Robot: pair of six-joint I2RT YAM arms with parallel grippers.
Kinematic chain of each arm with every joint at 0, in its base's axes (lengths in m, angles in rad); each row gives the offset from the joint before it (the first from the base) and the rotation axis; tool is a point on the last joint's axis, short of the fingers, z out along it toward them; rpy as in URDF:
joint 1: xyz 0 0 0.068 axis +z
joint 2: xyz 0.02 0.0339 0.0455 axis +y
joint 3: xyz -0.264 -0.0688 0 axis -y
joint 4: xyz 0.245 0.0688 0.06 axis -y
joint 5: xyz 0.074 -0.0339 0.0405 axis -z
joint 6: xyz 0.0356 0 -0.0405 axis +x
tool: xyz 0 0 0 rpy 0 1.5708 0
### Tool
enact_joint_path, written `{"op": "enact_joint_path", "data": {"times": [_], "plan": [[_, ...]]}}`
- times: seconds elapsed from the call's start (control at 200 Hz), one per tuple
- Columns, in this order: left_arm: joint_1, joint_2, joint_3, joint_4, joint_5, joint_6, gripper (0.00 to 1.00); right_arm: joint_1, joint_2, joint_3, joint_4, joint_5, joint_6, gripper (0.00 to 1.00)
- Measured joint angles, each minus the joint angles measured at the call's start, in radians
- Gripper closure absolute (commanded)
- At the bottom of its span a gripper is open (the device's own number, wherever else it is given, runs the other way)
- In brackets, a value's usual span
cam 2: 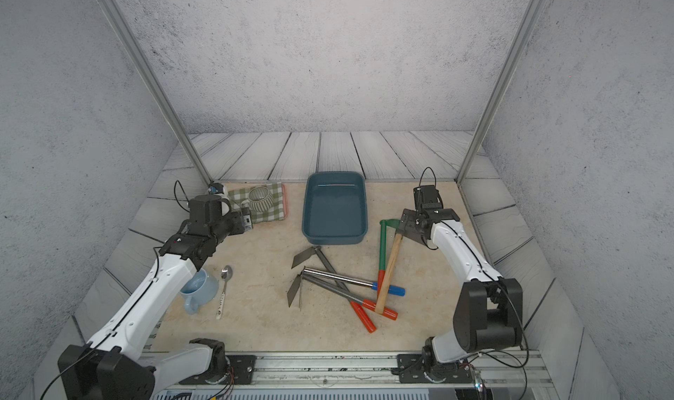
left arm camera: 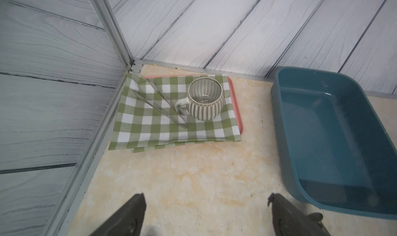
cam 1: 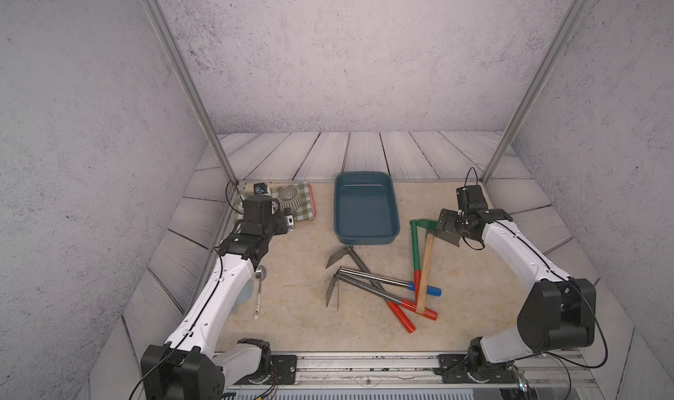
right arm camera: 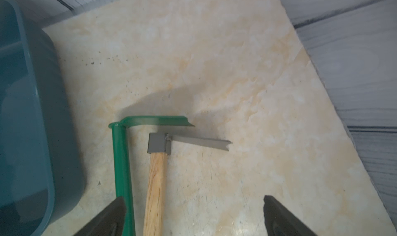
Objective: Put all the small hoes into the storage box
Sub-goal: Pick up the hoe from the center of the board.
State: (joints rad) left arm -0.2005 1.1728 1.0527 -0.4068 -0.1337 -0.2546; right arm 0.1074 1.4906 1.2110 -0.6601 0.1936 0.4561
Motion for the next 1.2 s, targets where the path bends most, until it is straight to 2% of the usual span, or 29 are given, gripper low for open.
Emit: {"op": "enact_joint_path", "data": {"times": [0.36, 0.711, 0.846, 1.201], "plan": [[-0.028, 0.062, 0.006, -0.094, 0.031, 0.021, 0.07, 0.005, 0.027, -0.019, -0.122, -0.122, 0.066, 0.17], [-0.071, 0.041, -0.01, -0.109, 0.02, 0.056, 0.07, 0.05, 0.165, -0.016, -0.13, -0.167, 0.094, 0.18], [-0.089, 0.041, -0.012, -0.113, 0.014, 0.068, 0.07, 0.064, 0.222, 0.014, -0.134, -0.171, 0.095, 0.22], [-0.099, 0.041, -0.012, -0.113, 0.009, 0.075, 0.07, 0.073, 0.349, 0.13, -0.15, -0.168, 0.102, 0.25]]}}
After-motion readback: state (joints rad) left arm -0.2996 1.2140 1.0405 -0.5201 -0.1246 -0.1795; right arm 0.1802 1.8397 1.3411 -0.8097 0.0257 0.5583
